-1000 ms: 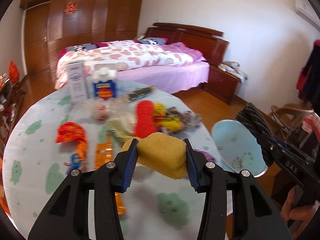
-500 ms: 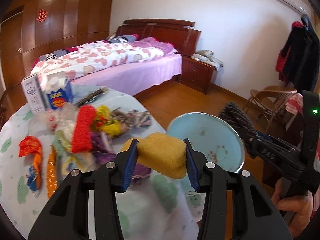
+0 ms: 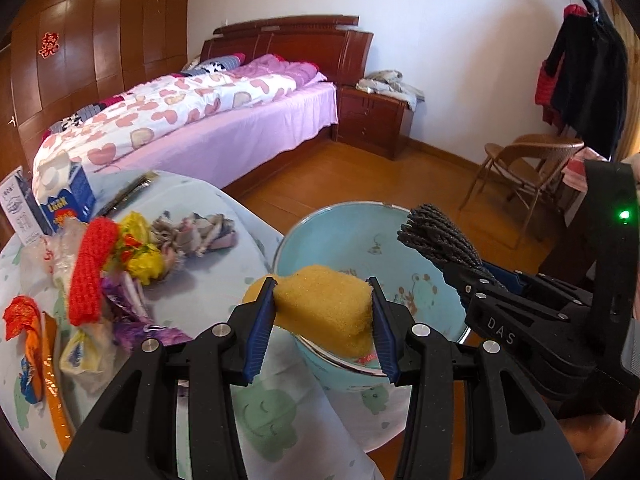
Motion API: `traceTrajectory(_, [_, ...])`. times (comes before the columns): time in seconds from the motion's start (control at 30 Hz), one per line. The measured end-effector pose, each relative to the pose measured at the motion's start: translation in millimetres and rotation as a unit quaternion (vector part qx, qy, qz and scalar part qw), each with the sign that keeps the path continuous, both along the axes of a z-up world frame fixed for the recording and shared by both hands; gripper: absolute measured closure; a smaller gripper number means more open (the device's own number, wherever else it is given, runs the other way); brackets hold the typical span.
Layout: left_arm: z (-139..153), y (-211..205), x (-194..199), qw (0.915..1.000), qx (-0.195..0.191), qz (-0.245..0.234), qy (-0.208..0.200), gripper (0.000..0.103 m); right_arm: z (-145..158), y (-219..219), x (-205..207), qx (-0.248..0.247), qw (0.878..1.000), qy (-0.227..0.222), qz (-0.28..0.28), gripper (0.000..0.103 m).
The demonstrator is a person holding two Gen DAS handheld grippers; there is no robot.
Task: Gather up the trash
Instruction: 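Move rope and sponge over the blue bin and release both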
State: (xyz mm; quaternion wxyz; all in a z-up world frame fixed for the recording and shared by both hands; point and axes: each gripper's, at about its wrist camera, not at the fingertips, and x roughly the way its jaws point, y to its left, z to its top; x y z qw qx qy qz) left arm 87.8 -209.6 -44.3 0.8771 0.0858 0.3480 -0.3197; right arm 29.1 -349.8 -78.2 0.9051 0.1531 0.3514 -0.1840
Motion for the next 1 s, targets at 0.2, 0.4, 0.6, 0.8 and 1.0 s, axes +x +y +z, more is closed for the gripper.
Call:
traceTrajectory(0.2, [-9,-17,8,0.9996,0.022,-0.003,0.02,0.057,-7,-7,6,0.006,1.0,0.016,0.001,0.075])
traceTrajectory(0.4, [-16,-27,17,0.9978,0.054,0.003,0.038,0.035,-12,-10,10,0.018,0.999,0.026,0.011,0.068])
traceTrajectory(0.6, [-14,-22,20,0.9975,0.059,0.017,0.036,0.029,-12,-10,9,0.025,0.999,0.018,0.007,0.057])
traceTrajectory(0.8, [-8,-14,18,0.9978,0.054,0.032,0.022,0.019,-7,-7,8,0.016,1.0,0.015,0.001,0.039])
traceTrajectory(1.0, [-3,0,15,0.9967,0.058,0.056,0.002,0.013,-3,-3,7,0.004,1.0,0.013,0.002,0.027])
